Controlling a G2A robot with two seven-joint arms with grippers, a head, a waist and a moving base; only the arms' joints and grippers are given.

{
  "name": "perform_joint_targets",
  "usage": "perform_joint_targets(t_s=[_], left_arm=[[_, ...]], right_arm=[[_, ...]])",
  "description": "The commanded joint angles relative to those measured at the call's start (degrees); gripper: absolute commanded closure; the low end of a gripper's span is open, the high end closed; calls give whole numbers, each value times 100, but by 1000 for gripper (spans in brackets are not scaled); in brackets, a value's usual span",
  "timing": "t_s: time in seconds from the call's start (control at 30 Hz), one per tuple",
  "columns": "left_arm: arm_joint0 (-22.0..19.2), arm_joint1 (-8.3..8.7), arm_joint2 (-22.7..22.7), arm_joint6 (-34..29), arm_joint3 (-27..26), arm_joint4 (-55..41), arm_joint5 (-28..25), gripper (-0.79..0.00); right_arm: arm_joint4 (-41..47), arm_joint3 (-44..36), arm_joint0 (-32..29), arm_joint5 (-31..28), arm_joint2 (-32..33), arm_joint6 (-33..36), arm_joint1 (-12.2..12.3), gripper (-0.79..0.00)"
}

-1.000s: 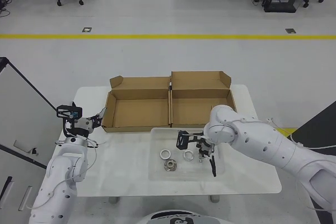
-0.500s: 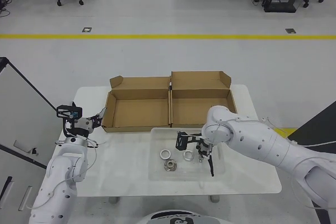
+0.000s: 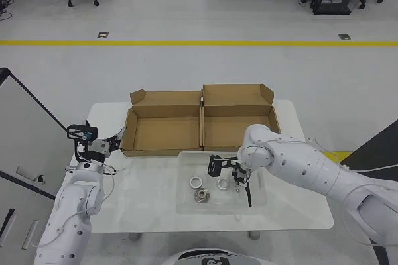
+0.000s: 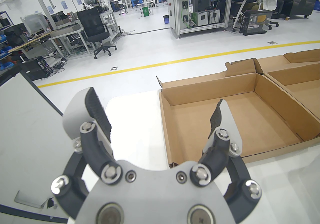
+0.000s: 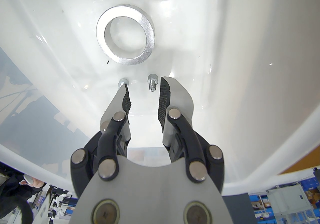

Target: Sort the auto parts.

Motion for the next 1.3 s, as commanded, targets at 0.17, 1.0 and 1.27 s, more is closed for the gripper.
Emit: perform_joint_targets(t_s=[0.17,1.0,1.27], left_arm=[[0,0,0,0,0,0,0,-785],[0,0,0,0,0,0,0,-785],[0,0,0,0,0,0,0,-785]], right_arm=[[-79,-2,-33,0,66,-74,-20,-234],[-249,108,-167,27,149,38,-112,-145],[-91,-145,-136,178,265,187,-52,0]])
